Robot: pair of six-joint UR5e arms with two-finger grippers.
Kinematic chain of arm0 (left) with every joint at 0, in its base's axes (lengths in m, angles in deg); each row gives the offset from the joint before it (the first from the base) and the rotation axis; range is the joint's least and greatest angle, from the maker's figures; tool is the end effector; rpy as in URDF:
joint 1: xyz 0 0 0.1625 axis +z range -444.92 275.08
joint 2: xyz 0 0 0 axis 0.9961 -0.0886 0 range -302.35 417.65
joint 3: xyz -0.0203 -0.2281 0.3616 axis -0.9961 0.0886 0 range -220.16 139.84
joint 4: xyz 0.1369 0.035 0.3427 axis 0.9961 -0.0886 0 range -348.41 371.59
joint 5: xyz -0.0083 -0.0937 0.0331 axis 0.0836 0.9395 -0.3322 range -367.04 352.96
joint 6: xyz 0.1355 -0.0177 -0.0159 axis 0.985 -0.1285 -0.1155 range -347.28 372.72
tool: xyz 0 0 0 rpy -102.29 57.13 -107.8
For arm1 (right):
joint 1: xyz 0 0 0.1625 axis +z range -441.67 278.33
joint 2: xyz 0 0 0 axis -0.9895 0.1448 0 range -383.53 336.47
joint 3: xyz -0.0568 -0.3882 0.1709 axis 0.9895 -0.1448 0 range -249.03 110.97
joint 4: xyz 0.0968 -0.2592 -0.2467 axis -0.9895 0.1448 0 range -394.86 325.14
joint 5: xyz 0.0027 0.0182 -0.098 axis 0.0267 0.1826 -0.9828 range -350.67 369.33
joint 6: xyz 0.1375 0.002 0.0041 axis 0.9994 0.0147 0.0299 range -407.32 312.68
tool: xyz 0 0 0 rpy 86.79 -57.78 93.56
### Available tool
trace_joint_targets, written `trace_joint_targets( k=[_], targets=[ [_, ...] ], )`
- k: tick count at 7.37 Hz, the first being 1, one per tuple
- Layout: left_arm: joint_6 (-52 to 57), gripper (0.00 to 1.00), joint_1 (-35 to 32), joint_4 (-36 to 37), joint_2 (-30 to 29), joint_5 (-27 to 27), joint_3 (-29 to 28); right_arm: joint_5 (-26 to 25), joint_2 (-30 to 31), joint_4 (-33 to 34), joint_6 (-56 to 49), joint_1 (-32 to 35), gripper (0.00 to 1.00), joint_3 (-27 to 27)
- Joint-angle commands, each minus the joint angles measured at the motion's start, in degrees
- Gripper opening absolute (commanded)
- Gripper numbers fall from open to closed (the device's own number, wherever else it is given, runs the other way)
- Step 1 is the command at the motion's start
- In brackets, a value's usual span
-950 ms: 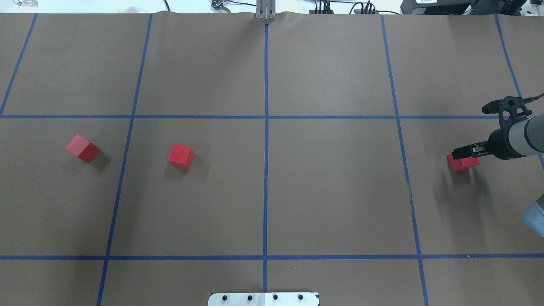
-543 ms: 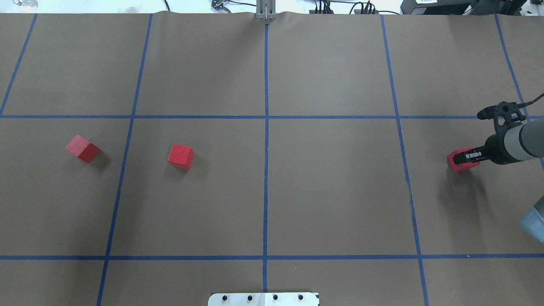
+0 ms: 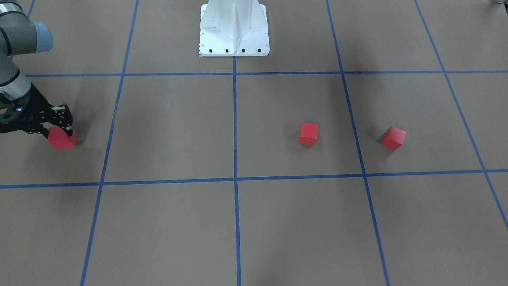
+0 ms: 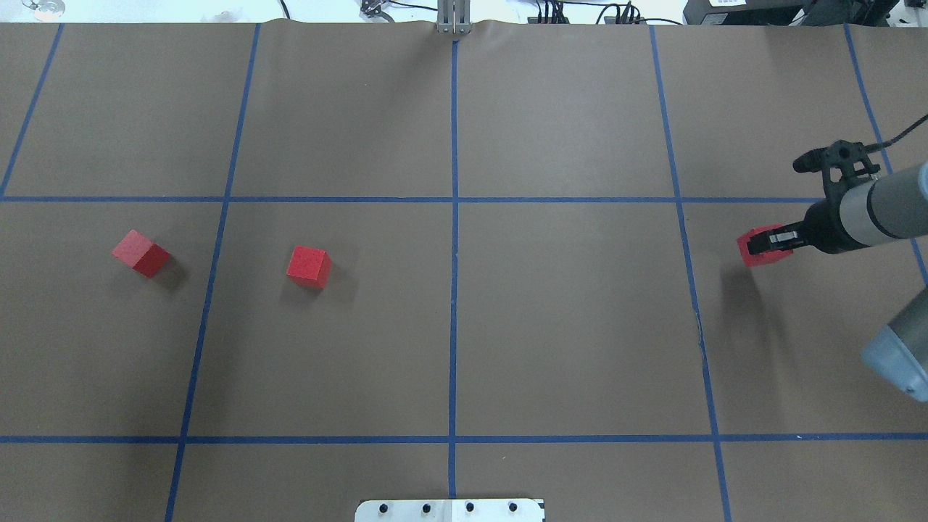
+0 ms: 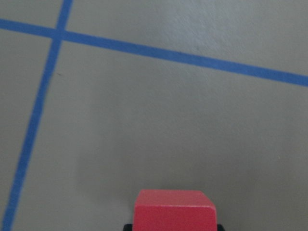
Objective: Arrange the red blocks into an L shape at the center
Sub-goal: 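Reach the right gripper to the red cube nearest it and grasp it, then carry the red cube with the right gripper to the table center and release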
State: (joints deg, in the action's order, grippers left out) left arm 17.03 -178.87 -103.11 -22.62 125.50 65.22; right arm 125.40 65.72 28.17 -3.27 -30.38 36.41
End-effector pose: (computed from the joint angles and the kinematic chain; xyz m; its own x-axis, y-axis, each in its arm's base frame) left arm -0.0684 -0.4055 0.5874 0.7610 0.3538 -0.5438 0.0024 0.8367 0.5476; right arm -0.2527 -0.4318 0.5159 0.6858 -0.1765 0.7060 -0.0288 0.9628 0.2686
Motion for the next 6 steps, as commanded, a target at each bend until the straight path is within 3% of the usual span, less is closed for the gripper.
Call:
trace_joint_targets(
  k=[1, 3, 5, 6],
  targets=[
    [0.0, 1.0, 0.0, 0.0, 0.03, 0.0, 0.0, -0.49, -17.18, 24.05, 6.17, -1.62, 0.0, 5.65],
    [-0.09, 1.0, 0.0, 0.09, 0.03, 0.0, -0.09, -7.22, -27.42, 28.11, 19.08, -12.31, 0.0, 4.26],
    [-0.09, 1.0, 0.0, 0.09, 0.03, 0.0, -0.09, -14.51, -40.75, 34.58, 30.25, -19.88, 0.0, -5.62],
    [-0.09, 1.0, 0.0, 0.09, 0.03, 0.0, -0.09, -15.34, -44.13, 34.35, 32.74, -22.88, 0.0, -9.86]
  ],
)
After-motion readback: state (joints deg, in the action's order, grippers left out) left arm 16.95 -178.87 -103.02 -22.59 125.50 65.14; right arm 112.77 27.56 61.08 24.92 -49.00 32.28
